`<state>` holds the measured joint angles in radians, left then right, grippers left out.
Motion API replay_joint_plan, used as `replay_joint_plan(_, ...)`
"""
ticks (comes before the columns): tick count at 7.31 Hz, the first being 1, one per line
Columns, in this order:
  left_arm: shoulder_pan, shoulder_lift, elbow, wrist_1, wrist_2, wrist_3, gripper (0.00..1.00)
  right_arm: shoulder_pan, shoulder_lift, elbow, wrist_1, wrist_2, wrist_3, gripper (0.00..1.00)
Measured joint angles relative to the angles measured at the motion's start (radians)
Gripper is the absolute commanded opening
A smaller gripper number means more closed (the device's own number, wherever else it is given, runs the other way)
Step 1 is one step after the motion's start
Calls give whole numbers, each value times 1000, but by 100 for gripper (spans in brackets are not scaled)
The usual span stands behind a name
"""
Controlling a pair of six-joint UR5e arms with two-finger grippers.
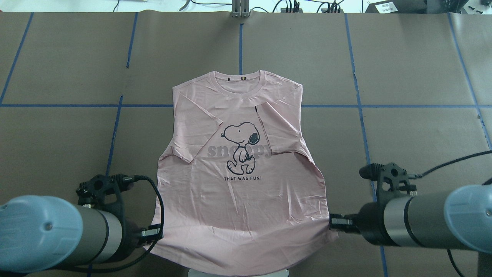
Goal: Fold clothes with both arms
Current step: 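Lift the hem with both grippers and fold it toward the collar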
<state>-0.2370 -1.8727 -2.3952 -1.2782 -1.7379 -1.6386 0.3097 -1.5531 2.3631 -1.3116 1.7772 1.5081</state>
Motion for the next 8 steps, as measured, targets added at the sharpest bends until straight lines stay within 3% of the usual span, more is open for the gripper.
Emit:
replay_joint_plan(4,-224,-55,161,-61,-1,120,0,274,274,-311,8,-2,-192,0)
replay_joint_plan(6,-337,-119,371,-226,-2,132,0,353,397,-477,13,-2,-214,0)
replay_joint_plan(8,-442,-145,601,-443,-1,154,0,386,459,-674,114,-2,-218,0)
